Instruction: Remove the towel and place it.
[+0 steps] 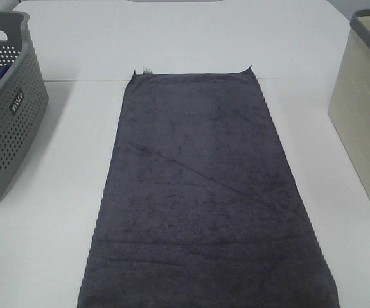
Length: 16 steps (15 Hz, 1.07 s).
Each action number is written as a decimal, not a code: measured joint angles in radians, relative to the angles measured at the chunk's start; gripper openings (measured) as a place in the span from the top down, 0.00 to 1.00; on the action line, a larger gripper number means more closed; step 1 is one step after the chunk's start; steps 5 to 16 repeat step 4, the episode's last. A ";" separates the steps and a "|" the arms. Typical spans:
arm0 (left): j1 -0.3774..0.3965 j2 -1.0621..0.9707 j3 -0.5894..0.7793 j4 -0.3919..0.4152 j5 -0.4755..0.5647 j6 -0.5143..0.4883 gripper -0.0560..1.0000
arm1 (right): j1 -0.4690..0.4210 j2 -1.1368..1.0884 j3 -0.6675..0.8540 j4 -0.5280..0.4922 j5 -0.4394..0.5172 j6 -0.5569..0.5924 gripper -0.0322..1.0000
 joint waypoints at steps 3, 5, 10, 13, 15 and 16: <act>0.036 0.000 0.000 -0.006 0.000 0.000 0.22 | 0.000 0.000 0.000 0.000 0.000 0.000 0.20; 0.036 0.000 0.000 -0.006 0.000 0.000 0.22 | 0.000 0.000 0.000 0.000 0.000 0.000 0.20; 0.036 0.000 0.000 -0.006 0.000 0.000 0.22 | 0.000 0.000 0.000 0.000 0.000 0.000 0.20; 0.036 0.000 0.000 -0.006 0.000 0.000 0.22 | 0.000 0.000 0.000 0.000 0.000 0.000 0.20; 0.036 0.000 0.000 -0.006 0.000 0.000 0.22 | 0.000 0.000 0.000 0.000 0.000 0.000 0.20; 0.036 0.000 0.000 -0.006 0.000 0.000 0.22 | 0.000 0.000 0.000 0.000 0.000 0.000 0.20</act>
